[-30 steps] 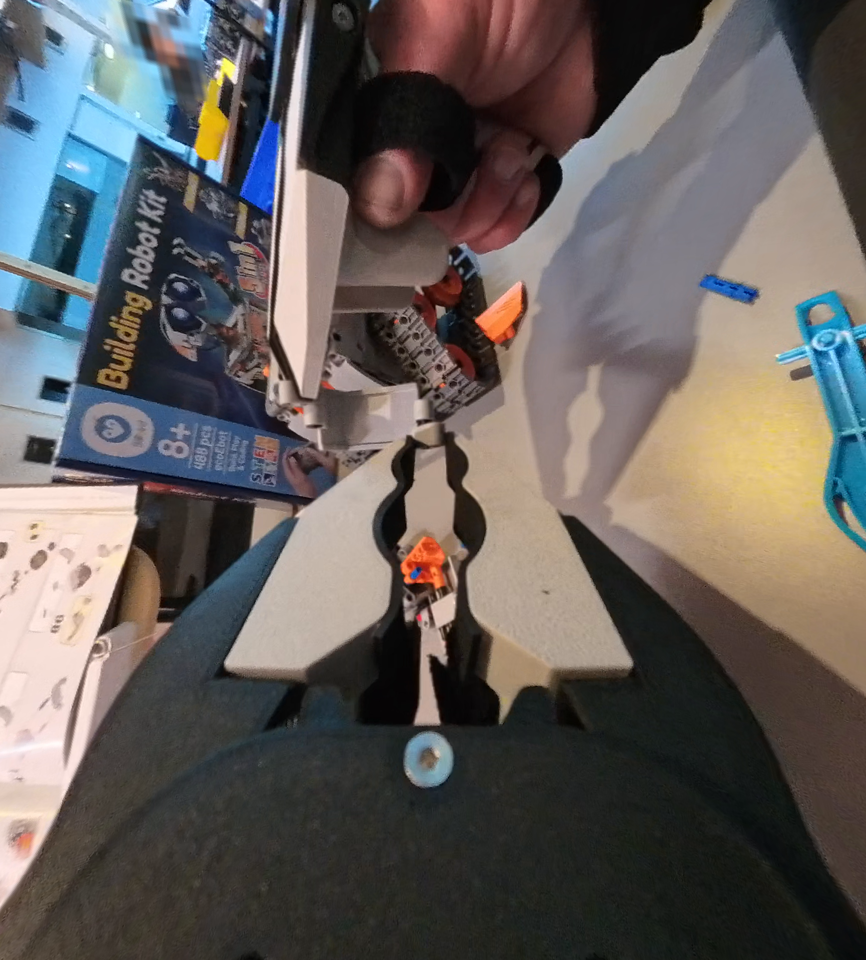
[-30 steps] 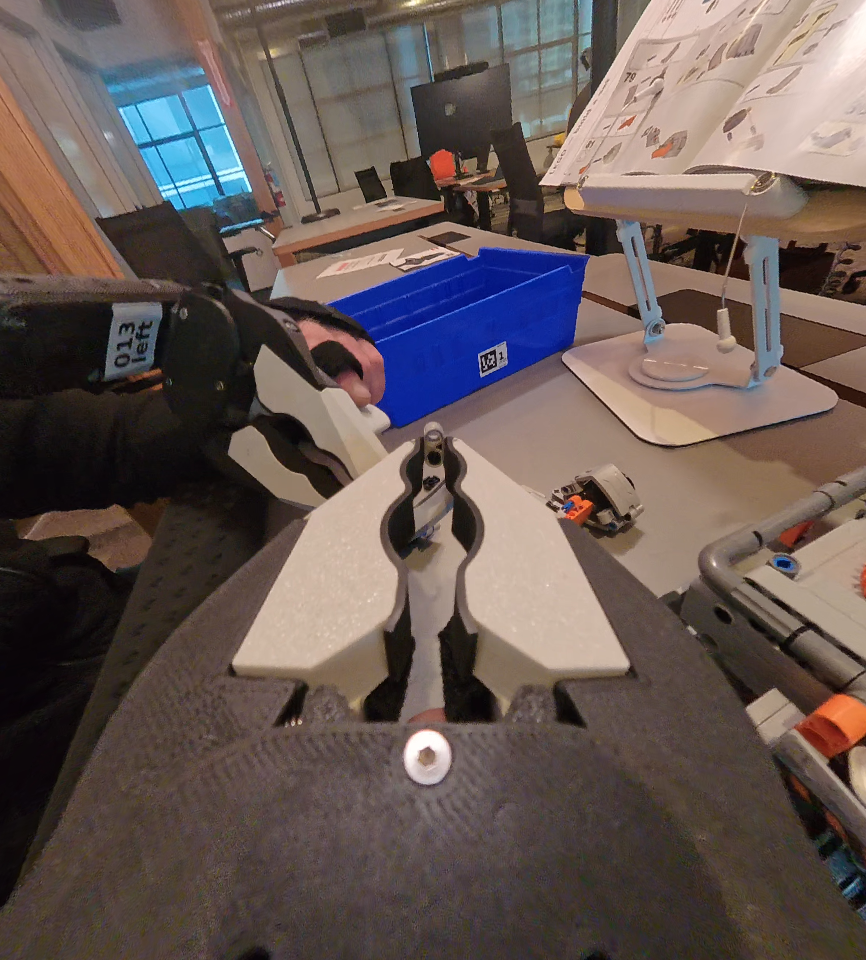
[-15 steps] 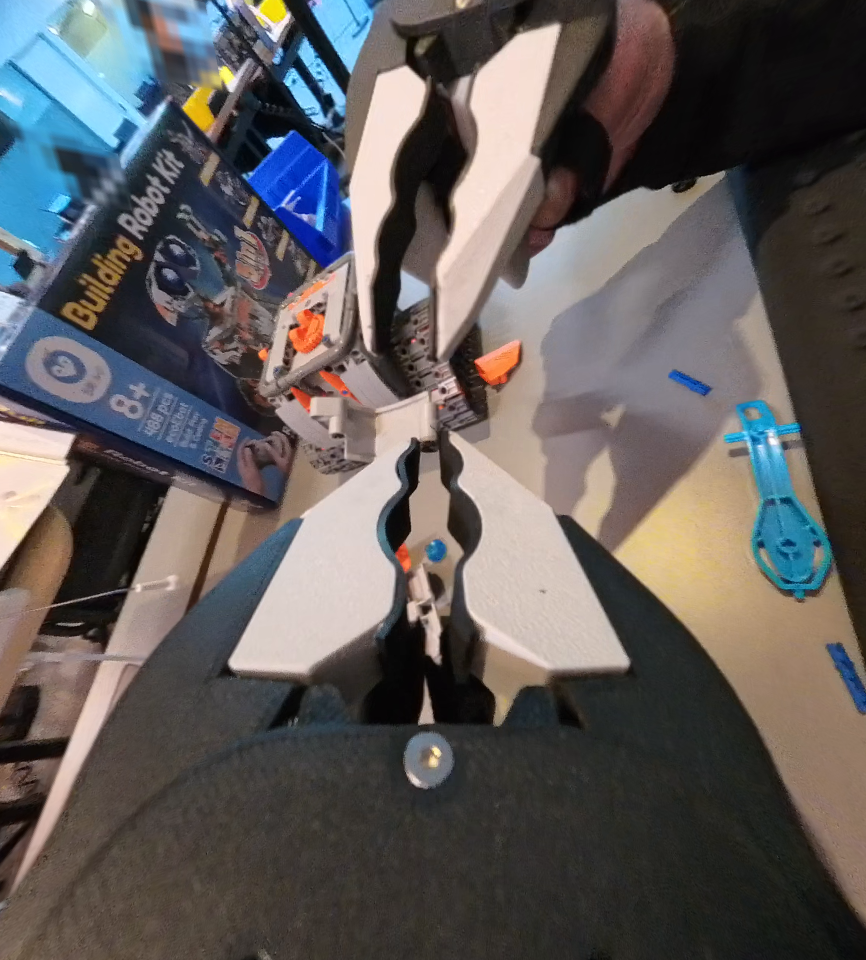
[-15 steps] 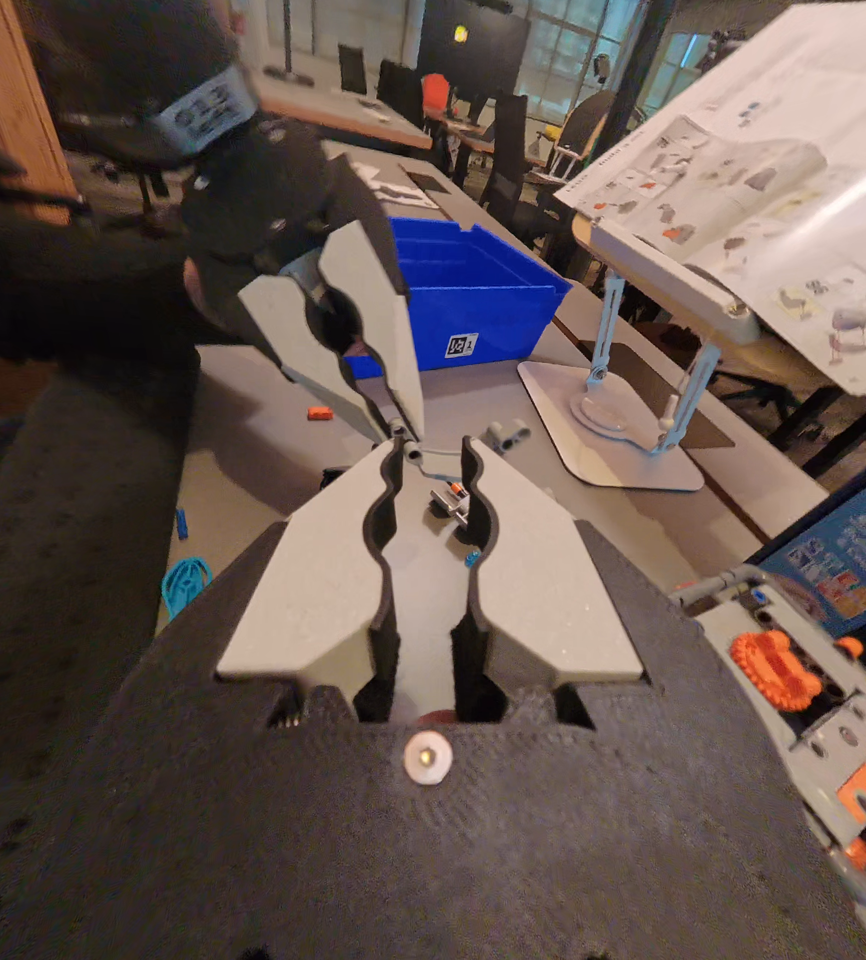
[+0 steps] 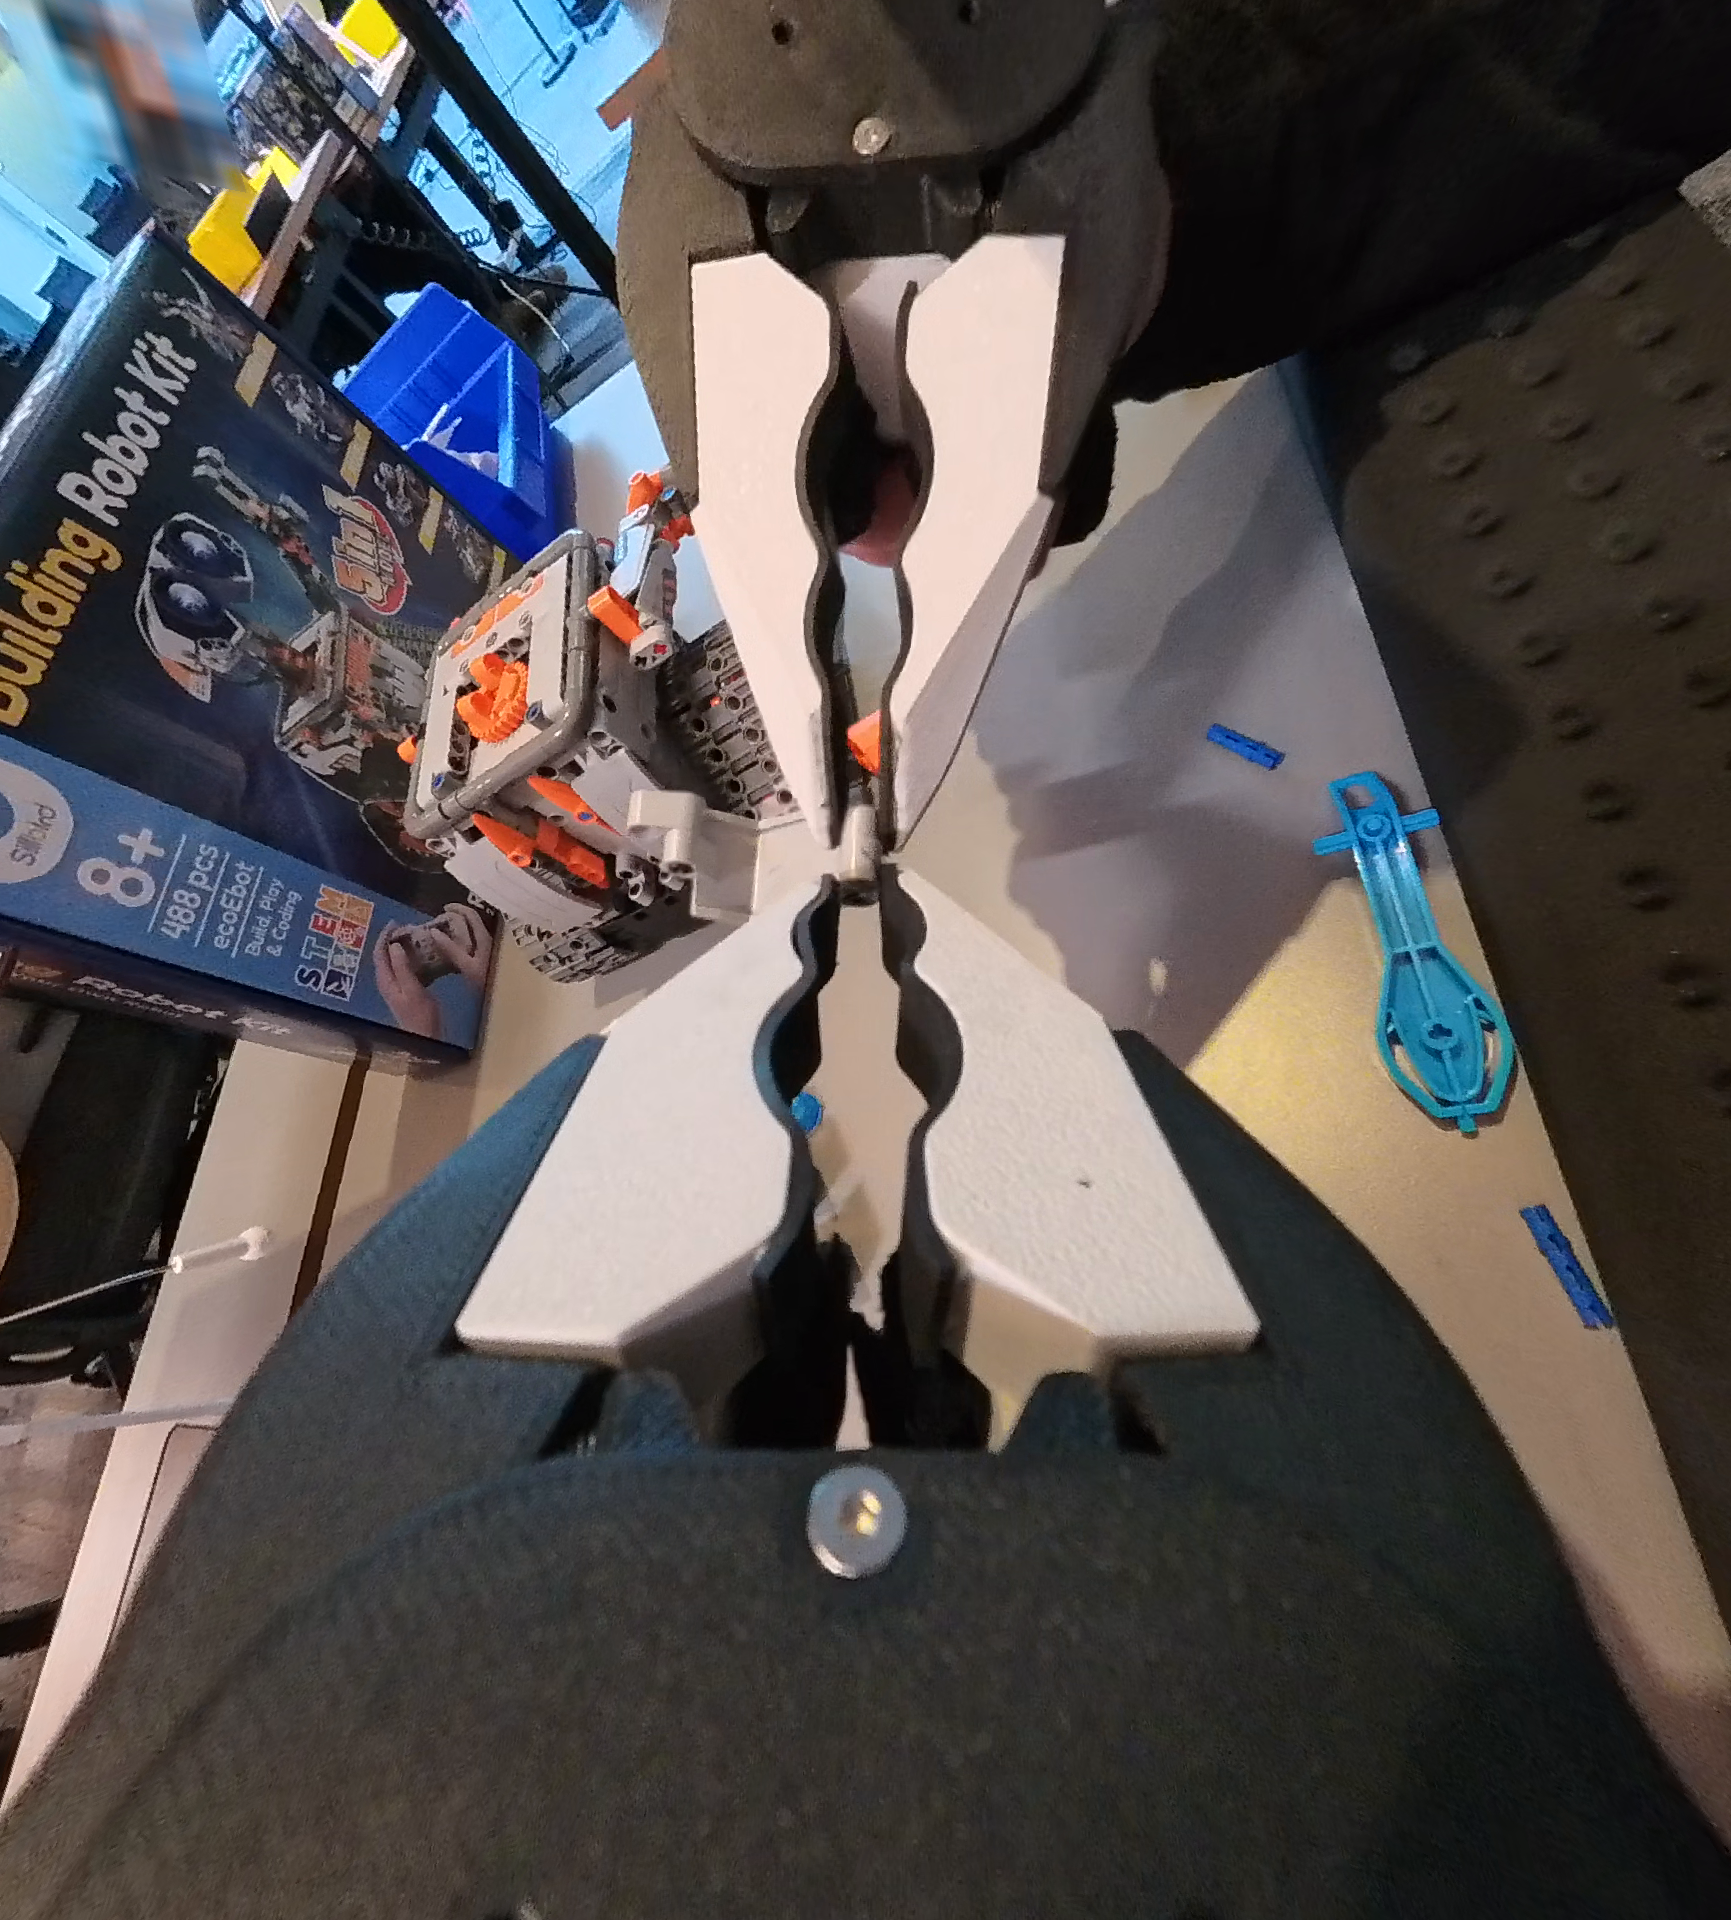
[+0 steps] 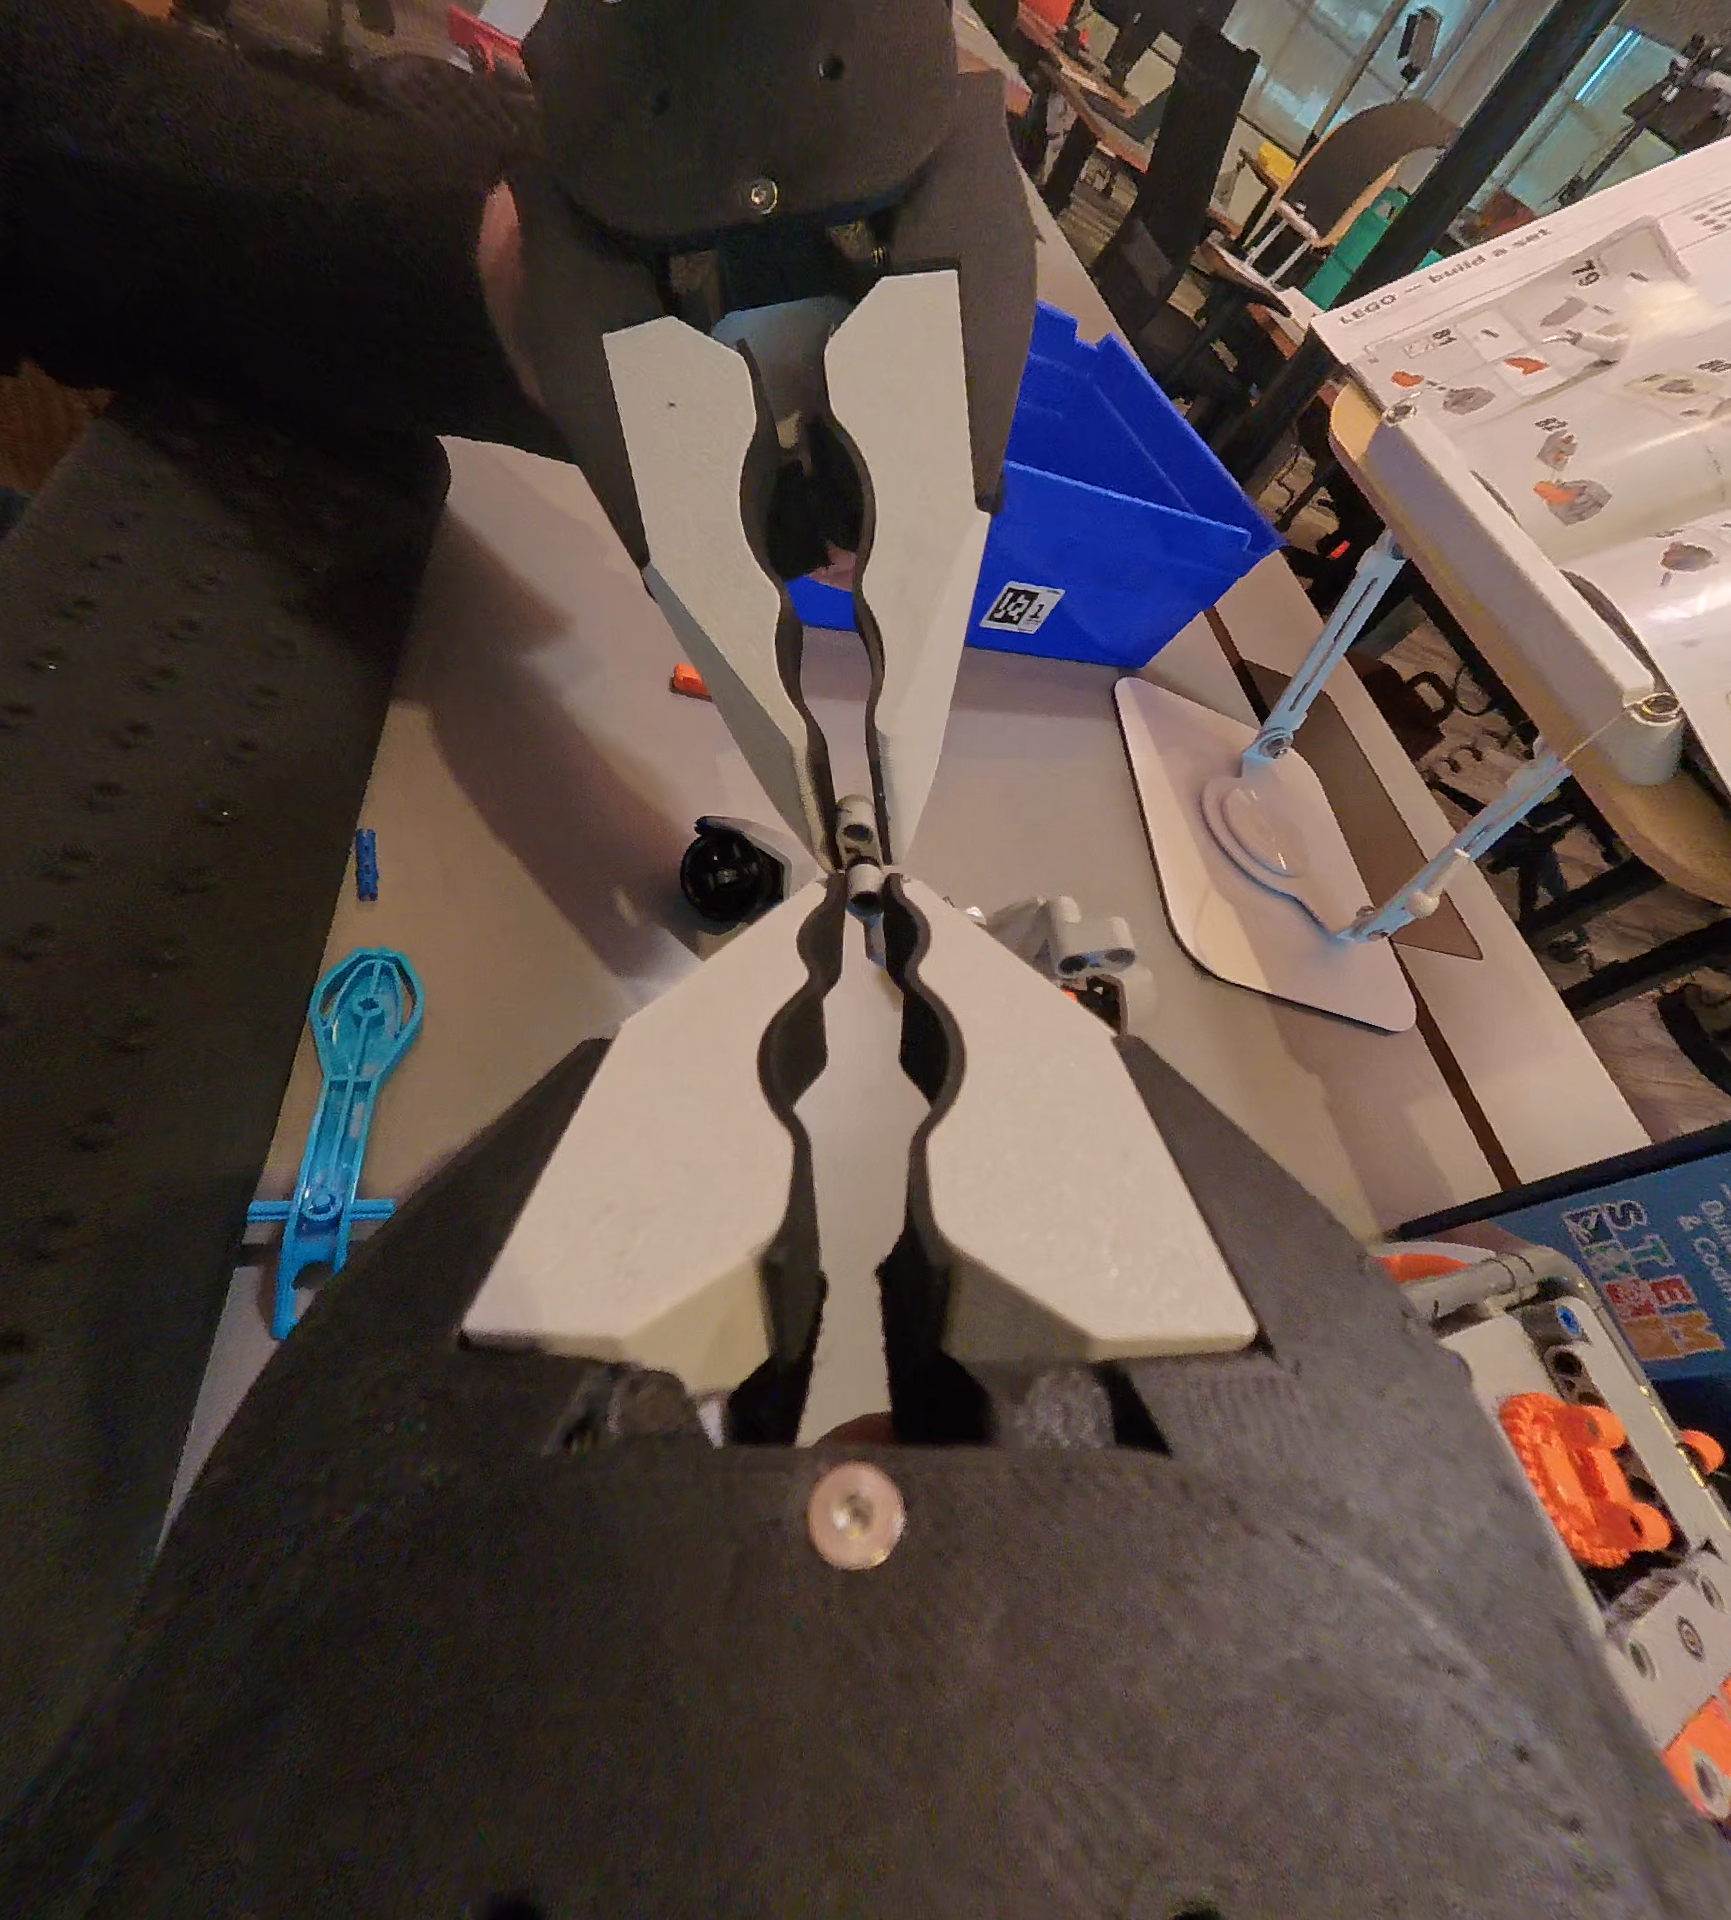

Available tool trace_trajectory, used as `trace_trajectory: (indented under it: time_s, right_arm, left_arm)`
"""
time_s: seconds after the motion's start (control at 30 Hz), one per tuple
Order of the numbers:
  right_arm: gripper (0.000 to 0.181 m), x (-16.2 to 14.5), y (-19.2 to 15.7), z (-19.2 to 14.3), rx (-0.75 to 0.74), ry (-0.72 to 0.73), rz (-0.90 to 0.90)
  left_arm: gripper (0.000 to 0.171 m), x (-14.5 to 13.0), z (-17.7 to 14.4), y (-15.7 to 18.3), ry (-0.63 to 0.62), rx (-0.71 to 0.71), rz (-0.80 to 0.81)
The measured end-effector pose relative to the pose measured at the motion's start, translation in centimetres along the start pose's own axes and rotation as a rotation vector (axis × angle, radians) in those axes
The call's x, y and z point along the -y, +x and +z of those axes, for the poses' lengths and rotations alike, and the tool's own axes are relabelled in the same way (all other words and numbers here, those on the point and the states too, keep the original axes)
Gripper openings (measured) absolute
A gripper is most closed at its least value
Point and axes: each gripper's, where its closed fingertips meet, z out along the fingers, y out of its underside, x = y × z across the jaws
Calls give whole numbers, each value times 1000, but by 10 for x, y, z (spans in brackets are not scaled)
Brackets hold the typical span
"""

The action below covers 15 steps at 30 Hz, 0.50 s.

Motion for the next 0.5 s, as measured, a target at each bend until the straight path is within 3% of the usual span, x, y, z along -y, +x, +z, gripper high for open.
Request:
trace_trajectory:
  time_s: [0.5]
  right_arm:
    - [4, 6, -7, -3, 60, 42, 44]
  left_arm:
    - [4, 8, -2, 6, 68, -12, -5]
